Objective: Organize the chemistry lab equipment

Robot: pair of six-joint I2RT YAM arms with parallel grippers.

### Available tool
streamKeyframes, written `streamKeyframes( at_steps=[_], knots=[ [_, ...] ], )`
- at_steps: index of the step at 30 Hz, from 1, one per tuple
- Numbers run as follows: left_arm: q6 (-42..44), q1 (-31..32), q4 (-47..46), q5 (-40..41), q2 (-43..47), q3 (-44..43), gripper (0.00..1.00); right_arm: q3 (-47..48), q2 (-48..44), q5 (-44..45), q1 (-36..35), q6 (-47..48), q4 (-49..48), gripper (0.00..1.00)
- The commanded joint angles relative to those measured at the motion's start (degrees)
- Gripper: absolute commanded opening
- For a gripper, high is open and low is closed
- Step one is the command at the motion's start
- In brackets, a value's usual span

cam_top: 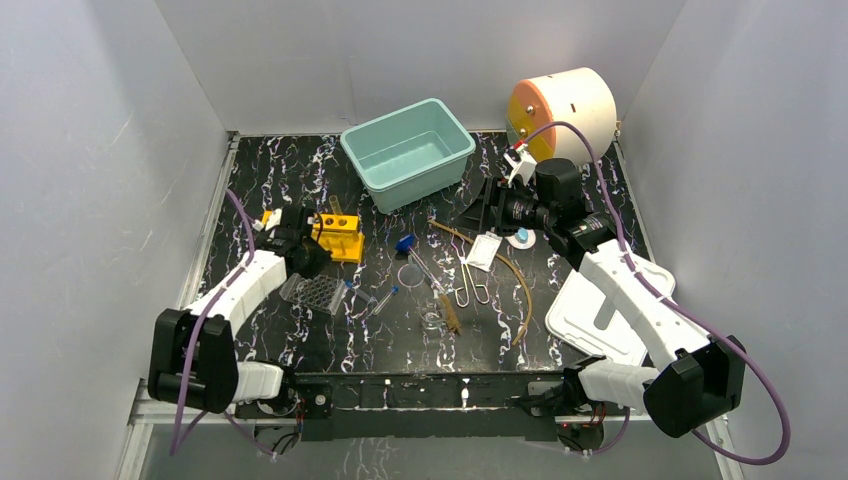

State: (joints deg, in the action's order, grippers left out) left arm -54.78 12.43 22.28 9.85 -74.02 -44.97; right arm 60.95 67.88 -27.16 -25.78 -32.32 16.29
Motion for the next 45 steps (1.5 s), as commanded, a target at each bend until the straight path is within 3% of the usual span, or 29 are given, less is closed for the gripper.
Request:
streamKeyframes(
  at_steps=[1, 10, 23, 45],
  knots=[
    [-1.34, -1.61, -3.35, -0.96, -1.26, 1.33, 0.17, -0.32, -0.85, -0.44, 0.03, 1.16, -3.32, 0.75],
    [-0.99, -3.10, -10.66, -1.15, -8.70, 0.08, 0.17, -0.67, -0.59, -0.18, 0.04, 1.29, -3.82, 0.75],
    [0.96, -4.14, -15.64, 1.27, -12.94, 0.10, 0.16, -1.26, -2.38, 1.49, 0.13, 2.08, -2.04, 0.75],
    [6.14, -8.63, -20.76, 3.86, -24.01, -7.97, 0.16, -1.88, -3.48, 4.16, 0.15, 2.87, 0.23, 0.76]
  ],
)
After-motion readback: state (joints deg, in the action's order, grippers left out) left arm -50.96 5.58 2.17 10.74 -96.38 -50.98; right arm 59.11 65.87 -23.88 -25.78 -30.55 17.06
